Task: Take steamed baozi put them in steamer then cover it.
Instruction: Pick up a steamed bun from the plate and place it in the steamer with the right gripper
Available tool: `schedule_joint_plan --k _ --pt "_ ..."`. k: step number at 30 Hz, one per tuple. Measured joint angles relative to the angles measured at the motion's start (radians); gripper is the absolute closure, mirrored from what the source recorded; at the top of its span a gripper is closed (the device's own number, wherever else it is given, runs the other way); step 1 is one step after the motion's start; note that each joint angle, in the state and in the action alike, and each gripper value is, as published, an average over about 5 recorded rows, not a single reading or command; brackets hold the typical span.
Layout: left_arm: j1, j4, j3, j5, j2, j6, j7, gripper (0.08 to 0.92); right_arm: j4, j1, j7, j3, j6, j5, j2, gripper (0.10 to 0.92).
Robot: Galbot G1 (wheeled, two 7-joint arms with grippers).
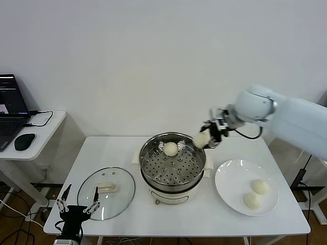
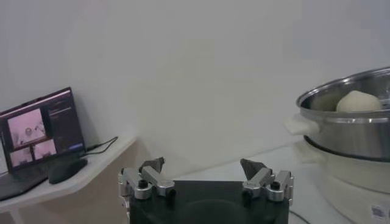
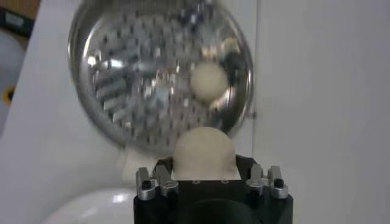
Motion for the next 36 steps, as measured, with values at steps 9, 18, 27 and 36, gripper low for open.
schedule_joint_plan --k 9,18,27,36 --pt "-0.010 0.005 -0.007 0.000 -0.001 0.003 0.001 0.177 -0.059 -0.067 0.098 -0.029 -0.085 0.067 0.178 0.381" --pt "-0.011 0.011 -0.010 -0.003 -0.002 0.001 0.000 0.177 -0.152 -0.132 0.161 -0.041 -0.121 0.098 0.319 0.381" --pt "-0.016 0.018 -0.007 -0.004 -0.005 -0.001 -0.001 0.177 -0.225 -0.177 0.202 -0.047 -0.128 0.096 0.402 0.366" --pt "-0.013 0.013 -0.013 -0.004 -0.005 -0.001 -0.001 0.177 -0.220 -0.156 0.177 -0.035 -0.129 0.091 0.386 0.207"
